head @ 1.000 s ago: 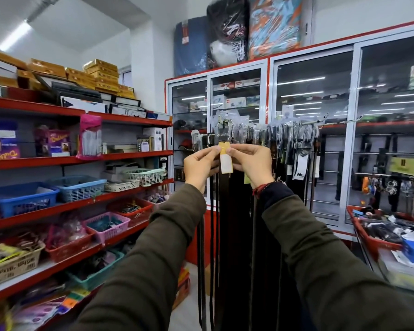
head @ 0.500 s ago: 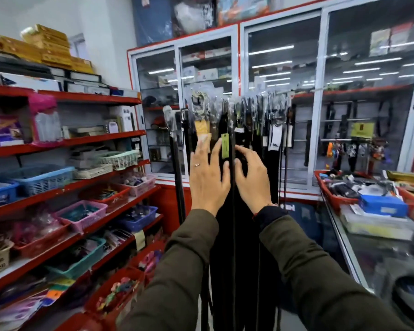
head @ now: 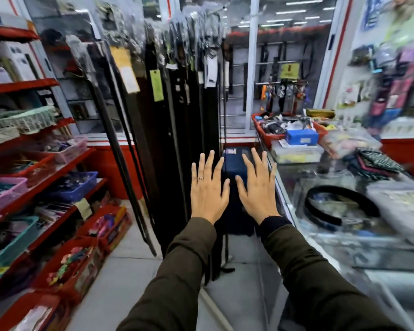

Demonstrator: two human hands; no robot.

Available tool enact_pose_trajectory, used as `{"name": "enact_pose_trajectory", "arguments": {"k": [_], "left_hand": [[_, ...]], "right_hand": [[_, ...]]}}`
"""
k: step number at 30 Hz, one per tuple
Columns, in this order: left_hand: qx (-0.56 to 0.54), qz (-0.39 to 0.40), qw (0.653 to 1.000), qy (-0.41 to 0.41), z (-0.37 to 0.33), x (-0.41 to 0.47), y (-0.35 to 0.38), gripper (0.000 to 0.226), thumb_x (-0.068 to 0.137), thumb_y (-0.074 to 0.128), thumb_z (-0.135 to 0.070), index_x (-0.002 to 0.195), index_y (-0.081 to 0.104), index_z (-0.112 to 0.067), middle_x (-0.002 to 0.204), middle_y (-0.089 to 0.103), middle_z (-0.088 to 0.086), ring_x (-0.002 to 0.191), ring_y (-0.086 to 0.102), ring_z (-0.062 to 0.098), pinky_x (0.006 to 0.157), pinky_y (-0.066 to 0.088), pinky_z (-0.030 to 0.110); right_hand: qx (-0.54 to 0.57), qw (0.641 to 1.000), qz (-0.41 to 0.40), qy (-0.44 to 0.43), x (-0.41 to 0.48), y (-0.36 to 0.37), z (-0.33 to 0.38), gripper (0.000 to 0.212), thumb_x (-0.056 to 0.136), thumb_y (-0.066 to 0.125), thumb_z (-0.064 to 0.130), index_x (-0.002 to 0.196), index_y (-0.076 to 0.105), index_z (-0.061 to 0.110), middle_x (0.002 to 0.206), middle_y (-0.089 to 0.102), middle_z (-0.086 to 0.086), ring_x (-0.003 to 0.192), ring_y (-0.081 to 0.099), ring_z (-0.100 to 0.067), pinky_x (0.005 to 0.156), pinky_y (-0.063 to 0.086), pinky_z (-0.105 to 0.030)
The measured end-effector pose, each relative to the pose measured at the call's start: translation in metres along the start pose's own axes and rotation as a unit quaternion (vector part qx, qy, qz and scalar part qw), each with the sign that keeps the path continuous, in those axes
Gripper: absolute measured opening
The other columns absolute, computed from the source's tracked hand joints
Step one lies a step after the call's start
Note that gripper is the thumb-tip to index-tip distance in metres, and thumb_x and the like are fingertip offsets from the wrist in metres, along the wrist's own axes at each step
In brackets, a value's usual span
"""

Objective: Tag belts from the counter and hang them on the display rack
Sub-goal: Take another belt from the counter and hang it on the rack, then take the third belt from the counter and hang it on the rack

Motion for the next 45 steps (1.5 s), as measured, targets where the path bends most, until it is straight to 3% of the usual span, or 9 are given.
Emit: {"name": "enact_pose_trajectory", "arguments": {"k": [12,21,24,27,32,38,40,42,45], "left_hand": [[-0.075,0.182,0.978,0.064,-0.130,-0.035,0.156,0.060,0.106,0.034,-0.040,0.161,0.020,-0.019,0.172,0.007,0.005,0.160,0.000,0.027,0.130,0.002,0.050],[-0.112,0.357,0.910,0.181,-0.259,-0.033,0.257,0.073,0.103,0.039,-0.051,0.162,0.018,-0.014,0.170,0.018,0.005,0.160,0.004,0.024,0.128,-0.003,0.044],[-0.095,0.408,0.887,0.195,-0.284,-0.032,0.282,0.078,0.102,0.039,-0.056,0.162,0.017,-0.011,0.169,0.022,0.006,0.159,0.008,0.025,0.129,0.001,0.046],[-0.069,0.442,0.868,0.216,-0.301,-0.037,0.299,0.080,0.101,0.039,-0.060,0.161,0.019,-0.011,0.168,0.026,0.008,0.157,0.017,0.026,0.128,0.006,0.047],[-0.087,0.415,0.892,0.158,-0.301,-0.037,0.304,0.070,0.093,0.052,-0.065,0.142,0.050,-0.015,0.142,0.057,0.011,0.132,0.051,0.033,0.110,0.038,0.047],[-0.123,0.360,0.923,0.063,-0.262,-0.043,0.294,0.036,0.094,0.058,-0.048,0.122,0.065,-0.025,0.119,0.069,0.004,0.120,0.056,0.031,0.099,0.038,0.042],[-0.134,0.344,0.927,0.067,-0.246,-0.044,0.284,0.033,0.094,0.059,-0.046,0.119,0.066,-0.026,0.115,0.070,0.001,0.115,0.058,0.029,0.096,0.036,0.041],[-0.138,0.328,0.932,0.070,-0.227,-0.045,0.271,0.030,0.093,0.059,-0.047,0.114,0.067,-0.026,0.111,0.071,-0.001,0.111,0.059,0.027,0.096,0.033,0.041],[-0.154,0.298,0.940,0.059,-0.195,-0.040,0.246,0.026,0.091,0.061,-0.048,0.102,0.066,-0.025,0.103,0.068,0.000,0.104,0.058,0.027,0.096,0.029,0.041]], "right_hand": [[-0.121,0.969,0.127,0.172,-0.091,-0.015,-0.203,0.062,0.098,0.044,0.016,0.157,0.027,0.018,0.170,0.012,-0.003,0.159,0.002,-0.028,0.125,-0.002,-0.058],[-0.239,0.883,0.300,0.271,-0.123,-0.028,-0.349,0.067,0.100,0.039,0.005,0.160,0.009,0.012,0.170,0.009,-0.004,0.158,0.003,-0.030,0.125,0.009,-0.057],[-0.265,0.863,0.353,0.247,-0.120,-0.025,-0.376,0.064,0.100,0.044,0.005,0.158,0.020,0.015,0.166,0.022,-0.003,0.157,0.008,-0.029,0.124,0.007,-0.061],[-0.274,0.875,0.345,0.203,-0.108,-0.026,-0.385,0.052,0.096,0.045,0.002,0.144,0.046,0.019,0.151,0.047,-0.006,0.147,0.037,-0.025,0.124,0.009,-0.057],[-0.262,0.895,0.322,0.164,-0.098,-0.031,-0.389,0.034,0.098,0.051,0.022,0.128,0.065,0.029,0.129,0.068,-0.001,0.128,0.053,-0.028,0.115,0.027,-0.040],[-0.186,0.920,0.310,0.152,-0.107,-0.026,-0.359,0.024,0.094,0.062,0.033,0.115,0.071,0.026,0.118,0.072,-0.001,0.126,0.055,-0.024,0.123,0.002,-0.048],[-0.128,0.926,0.325,0.141,-0.108,-0.019,-0.343,0.025,0.094,0.063,0.030,0.115,0.071,0.018,0.116,0.072,-0.007,0.118,0.061,-0.027,0.118,0.022,-0.042],[-0.046,0.935,0.324,0.138,-0.107,-0.013,-0.321,0.023,0.093,0.067,0.022,0.111,0.071,0.009,0.110,0.073,-0.012,0.108,0.066,-0.031,0.096,0.044,-0.037],[0.018,0.948,0.293,0.125,-0.099,-0.011,-0.288,0.015,0.089,0.073,0.016,0.100,0.074,0.006,0.099,0.075,-0.012,0.095,0.069,-0.028,0.082,0.050,-0.033]]}}
Point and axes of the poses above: each hand's wrist, its own x-axis towards the middle knuckle, its own y-axis out of the palm, z = x × y, the point moved 10 cm from there along x, towards the middle knuckle
